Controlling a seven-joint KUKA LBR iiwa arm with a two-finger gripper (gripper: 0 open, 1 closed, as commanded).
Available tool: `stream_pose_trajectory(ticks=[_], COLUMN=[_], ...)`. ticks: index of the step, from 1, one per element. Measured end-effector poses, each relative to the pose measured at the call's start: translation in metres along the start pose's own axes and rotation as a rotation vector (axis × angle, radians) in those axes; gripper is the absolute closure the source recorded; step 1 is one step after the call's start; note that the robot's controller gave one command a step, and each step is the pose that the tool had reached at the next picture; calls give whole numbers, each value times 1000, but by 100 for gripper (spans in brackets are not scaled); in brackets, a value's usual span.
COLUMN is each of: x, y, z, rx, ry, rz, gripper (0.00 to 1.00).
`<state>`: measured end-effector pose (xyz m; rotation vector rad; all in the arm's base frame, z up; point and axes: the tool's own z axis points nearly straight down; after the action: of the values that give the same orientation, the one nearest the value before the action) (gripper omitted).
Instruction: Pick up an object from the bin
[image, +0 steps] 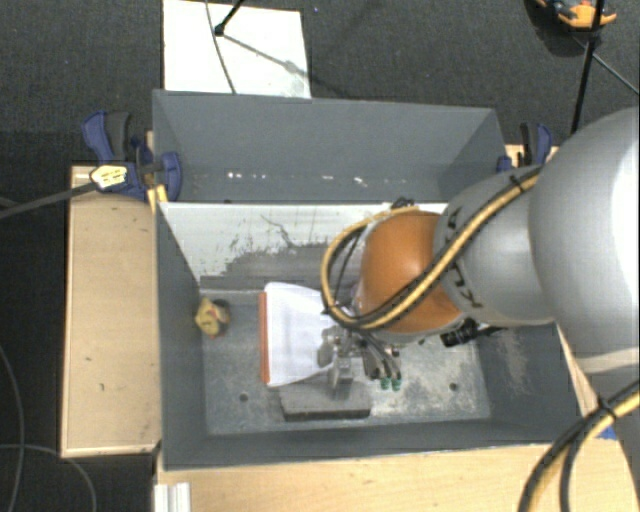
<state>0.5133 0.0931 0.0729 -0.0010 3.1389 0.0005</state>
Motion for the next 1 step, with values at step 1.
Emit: stream_pose_trajectory(ticks=[1], x=[0], y=[0], z=[0], rx=[0], ry=[0], rz=[1], gripper=[100])
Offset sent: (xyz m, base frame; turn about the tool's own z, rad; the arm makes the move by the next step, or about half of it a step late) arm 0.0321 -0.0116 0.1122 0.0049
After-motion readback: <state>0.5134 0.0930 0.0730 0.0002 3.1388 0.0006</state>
